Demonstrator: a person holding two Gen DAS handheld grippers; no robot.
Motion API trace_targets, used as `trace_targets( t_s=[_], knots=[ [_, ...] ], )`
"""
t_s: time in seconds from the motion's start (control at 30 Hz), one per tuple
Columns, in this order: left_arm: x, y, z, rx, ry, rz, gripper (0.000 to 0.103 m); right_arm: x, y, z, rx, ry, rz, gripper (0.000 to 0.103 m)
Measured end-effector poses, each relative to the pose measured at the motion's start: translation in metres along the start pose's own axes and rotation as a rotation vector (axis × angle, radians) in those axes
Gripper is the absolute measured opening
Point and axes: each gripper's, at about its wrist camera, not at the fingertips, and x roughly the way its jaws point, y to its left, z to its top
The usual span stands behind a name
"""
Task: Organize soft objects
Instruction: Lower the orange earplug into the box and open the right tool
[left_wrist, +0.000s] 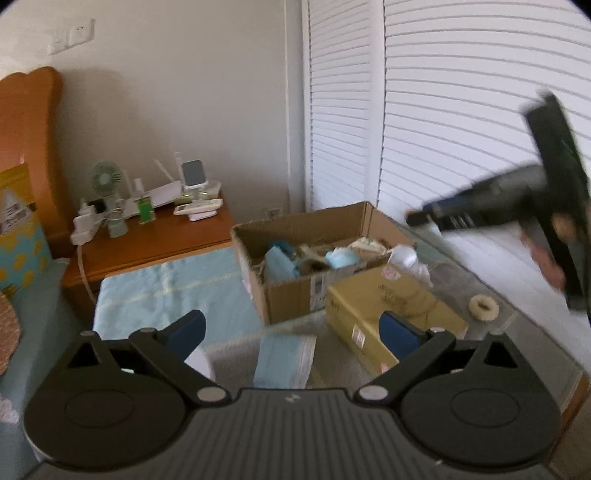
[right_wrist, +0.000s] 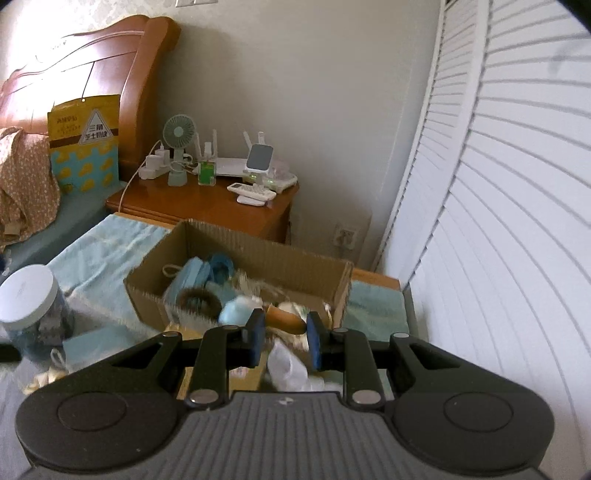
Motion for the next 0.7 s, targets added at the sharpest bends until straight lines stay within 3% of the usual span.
trace_targets(
  t_s=[0.5, 0.57, 0.63, 0.7],
  knots=[
    [-0.015, 0.018, -0.025, -0.083, -0.007, 0.068, 0.100, 0.089, 0.024, 0.061, -0.052, 0.069, 0.079, 0.030],
    [-0.015, 0.022, -0.027, -0.092, 0.000, 0.076, 0.100, 0.099, 0.027, 0.063, -0.043, 0.083, 0.078, 0.045],
    [-0.015, 0.023, -0.029, -0.092, 0.009, 0.083, 0.100, 0.101, 0.028, 0.062, -0.028, 0.084, 0.083, 0.088],
    [-0.014, 0.024, -0.031, -0.095, 0.015, 0.082, 0.100, 0.094, 0.028, 0.059, -0.023, 0.050, 0.089, 0.101]
  ],
)
